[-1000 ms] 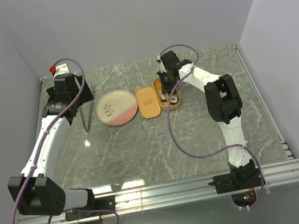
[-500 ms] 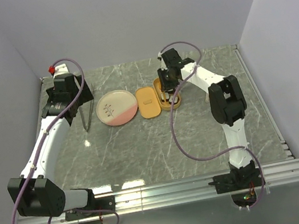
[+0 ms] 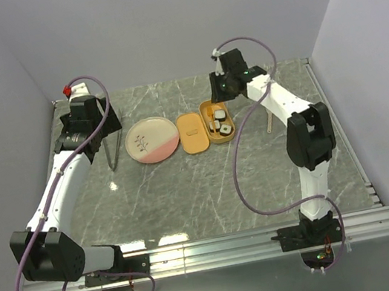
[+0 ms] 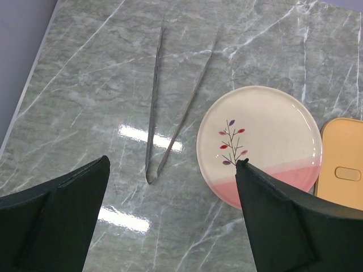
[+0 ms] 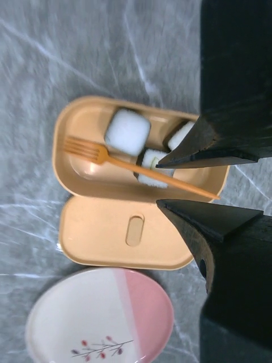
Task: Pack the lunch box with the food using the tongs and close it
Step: Place the utensil into the lunch box, then pick up a utensil with the right arm
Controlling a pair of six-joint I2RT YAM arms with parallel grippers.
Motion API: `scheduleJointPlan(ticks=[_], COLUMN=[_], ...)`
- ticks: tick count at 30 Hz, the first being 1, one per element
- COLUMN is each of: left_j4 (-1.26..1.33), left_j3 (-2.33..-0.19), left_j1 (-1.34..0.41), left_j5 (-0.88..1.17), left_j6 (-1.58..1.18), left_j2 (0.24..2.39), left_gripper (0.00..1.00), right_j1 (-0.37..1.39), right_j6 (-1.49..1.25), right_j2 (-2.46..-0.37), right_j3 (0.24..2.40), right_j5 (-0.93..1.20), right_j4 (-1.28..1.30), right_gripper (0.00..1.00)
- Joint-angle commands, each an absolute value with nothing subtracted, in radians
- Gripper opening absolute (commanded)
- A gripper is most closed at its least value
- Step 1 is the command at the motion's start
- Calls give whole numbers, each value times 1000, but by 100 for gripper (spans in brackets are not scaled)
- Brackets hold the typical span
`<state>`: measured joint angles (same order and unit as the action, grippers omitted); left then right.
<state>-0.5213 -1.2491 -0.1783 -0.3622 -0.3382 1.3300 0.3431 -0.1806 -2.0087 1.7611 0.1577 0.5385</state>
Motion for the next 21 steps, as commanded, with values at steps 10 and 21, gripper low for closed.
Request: scheduleJointPlan(ticks=[10,21], left_j4=[-488,-459], left_j3=[-1230,-1219], left_j1=[-178,-178], left_j5=[-341,-331], left_j6=[-380,-397], left_j2=[1287,1293], left_gripper=[99,100], right_j1=[89,5], right_j6=[-190,-187], right_j2=[-1819,-1753], right_j3=[1628,1379], right_j5=[97,52], right_j4=[508,449], right_gripper=[36,36])
